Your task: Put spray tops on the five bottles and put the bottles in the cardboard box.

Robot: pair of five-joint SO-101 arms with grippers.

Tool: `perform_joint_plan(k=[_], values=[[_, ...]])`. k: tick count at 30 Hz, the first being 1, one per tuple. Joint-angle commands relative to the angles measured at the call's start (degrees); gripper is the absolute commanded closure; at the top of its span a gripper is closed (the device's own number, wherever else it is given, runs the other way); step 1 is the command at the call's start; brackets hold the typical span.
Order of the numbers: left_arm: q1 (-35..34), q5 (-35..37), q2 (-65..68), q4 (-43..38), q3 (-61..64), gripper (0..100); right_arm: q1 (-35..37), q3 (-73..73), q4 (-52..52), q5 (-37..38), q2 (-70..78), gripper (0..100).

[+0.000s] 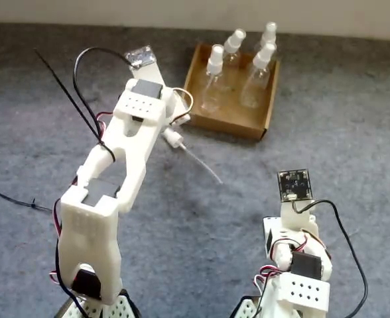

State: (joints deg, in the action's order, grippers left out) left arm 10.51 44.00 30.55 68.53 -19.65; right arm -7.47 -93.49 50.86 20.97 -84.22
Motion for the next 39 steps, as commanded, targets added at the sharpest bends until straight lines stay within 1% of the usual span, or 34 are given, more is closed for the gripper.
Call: perform_joint_plan(k=[1,5,10,13,20,24,26,30,33,37,39], values=[[0.8,0.5,-0.6,-0.8,2.3,77,0.7,0.2,-1.2,0.4,0.0,99.3],[0.7,0.5,-0.6,-5.4,6.5,77,0.7,0.2,-1.2,0.4,0.0,99.3],[0.6,0.4,-0.6,-8.2,7.9,77,0.7,0.2,-1.2,0.4,0.0,99.3],[0.0,0.4,0.0,-8.6,7.9,77,0.7,0.2,-1.2,0.4,0.0,99.3],[-0.2,0.4,6.0,-8.4,7.4,77,0.7,0.2,-1.2,0.4,0.0,99.3],[-0.2,0.4,4.0,-8.1,7.6,77,0.7,0.2,-1.2,0.4,0.0,99.3],[-0.2,0.4,3.1,-8.1,7.8,83,0.7,0.2,-1.2,0.4,0.0,99.3],[-1.0,0.4,2.9,-8.1,7.7,100,0.7,0.2,-1.2,0.4,0.0,99.3],[-1.4,0.4,2.5,-7.7,7.9,98,0.7,0.0,-1.2,0.4,0.0,99.3],[-2.2,0.4,-0.1,-2.1,7.4,100,0.8,-1.5,-1.2,0.4,0.0,99.3],[-2.9,0.4,-2.9,2.1,7.5,100,0.8,-1.5,-1.2,0.4,0.0,99.3]])
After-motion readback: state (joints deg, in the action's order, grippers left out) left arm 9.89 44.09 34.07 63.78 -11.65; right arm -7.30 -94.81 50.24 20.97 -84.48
